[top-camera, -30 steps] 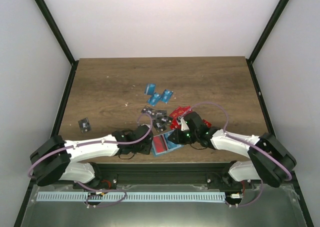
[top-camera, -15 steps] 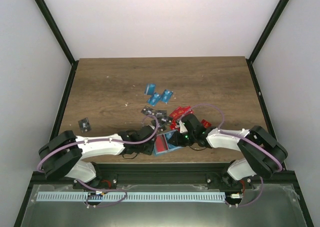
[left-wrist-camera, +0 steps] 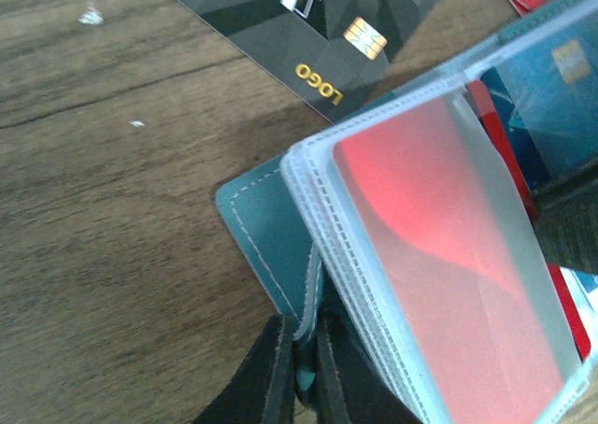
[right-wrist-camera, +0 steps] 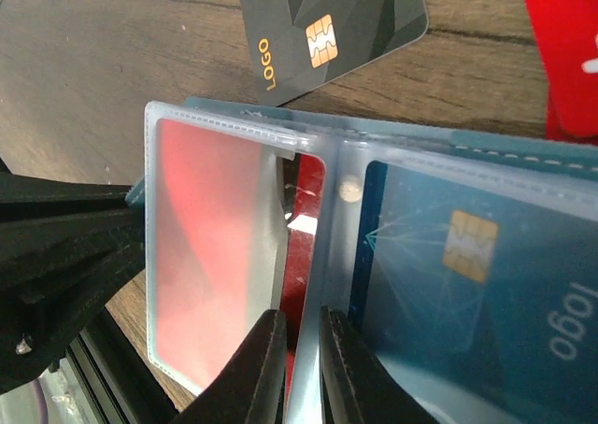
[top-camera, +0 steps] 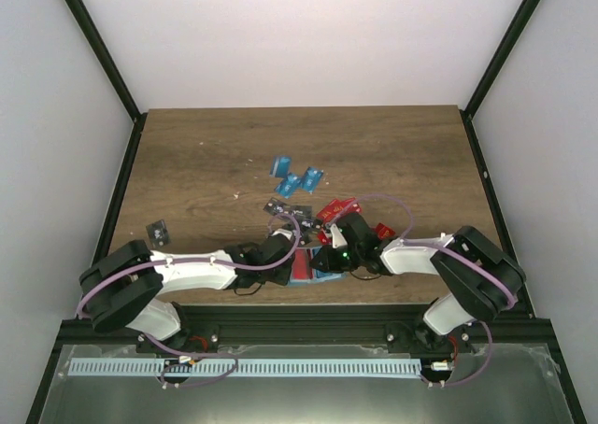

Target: Put the credit cards into the card holder

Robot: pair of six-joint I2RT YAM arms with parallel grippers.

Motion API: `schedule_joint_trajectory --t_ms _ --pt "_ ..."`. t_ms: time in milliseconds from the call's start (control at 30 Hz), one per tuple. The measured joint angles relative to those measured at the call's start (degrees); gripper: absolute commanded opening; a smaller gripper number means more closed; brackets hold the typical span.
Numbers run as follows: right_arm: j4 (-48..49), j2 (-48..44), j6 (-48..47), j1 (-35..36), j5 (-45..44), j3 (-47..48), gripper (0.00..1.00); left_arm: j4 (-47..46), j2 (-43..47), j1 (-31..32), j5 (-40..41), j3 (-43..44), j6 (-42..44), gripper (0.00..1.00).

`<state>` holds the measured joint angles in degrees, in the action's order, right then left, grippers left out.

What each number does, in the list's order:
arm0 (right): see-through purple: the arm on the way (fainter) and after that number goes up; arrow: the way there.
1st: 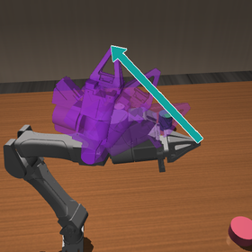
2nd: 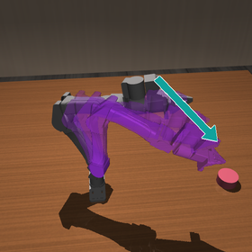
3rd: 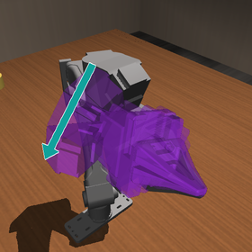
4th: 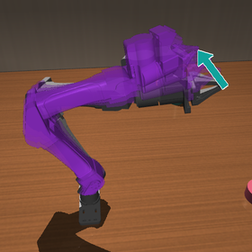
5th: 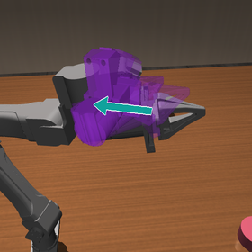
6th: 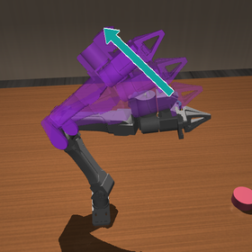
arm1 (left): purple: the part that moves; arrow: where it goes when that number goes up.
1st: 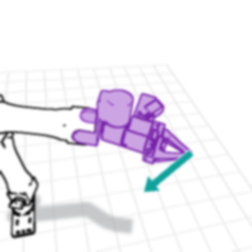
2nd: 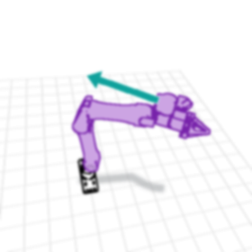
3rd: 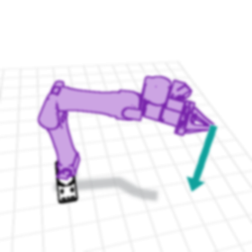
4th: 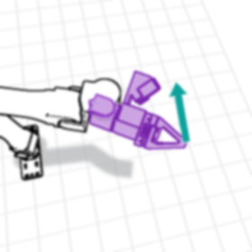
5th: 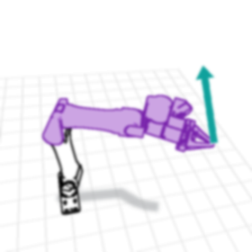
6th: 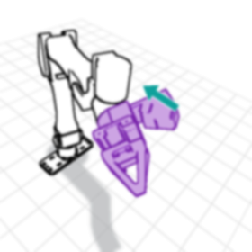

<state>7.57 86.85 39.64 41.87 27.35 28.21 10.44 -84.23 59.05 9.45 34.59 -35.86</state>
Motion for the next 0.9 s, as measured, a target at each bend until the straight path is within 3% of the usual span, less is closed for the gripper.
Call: schedule_joint_trajectory --t_ms 67,300,467,600,733,900 --pt "0.26 0.20 0.00 0.02 0.11 0.00 0.13 -0.17 0.09 0.09 1.29 -0.20 -1.73 0.09" --pt "1.95 1.44 0.02 0.22 0.57 0.07 0.13 -0.52 6.01 -2.54 5.03 -5.92 -12.83 0.40" --pt "1.97 1.51 0.02 0.22 0.81 0.22 0.13 -0.70 10.16 -3.58 6.75 -9.11 -16.68 0.45" --pt "1.18 1.44 0.00 0.22 0.90 0.68 0.13 -1.31 12.04 -3.63 5.18 -10.27 -15.47 0.57" --pt "-1.73 0.50 -0.09 0.22 0.74 1.40 0.13 -1.86 12.92 -3.63 3.19 -10.38 -13.44 0.57" --pt "-6.45 -1.53 -0.22 0.22 0.17 2.21 0.13 -2.54 11.50 -3.63 2.73 -9.99 -12.07 0.47"
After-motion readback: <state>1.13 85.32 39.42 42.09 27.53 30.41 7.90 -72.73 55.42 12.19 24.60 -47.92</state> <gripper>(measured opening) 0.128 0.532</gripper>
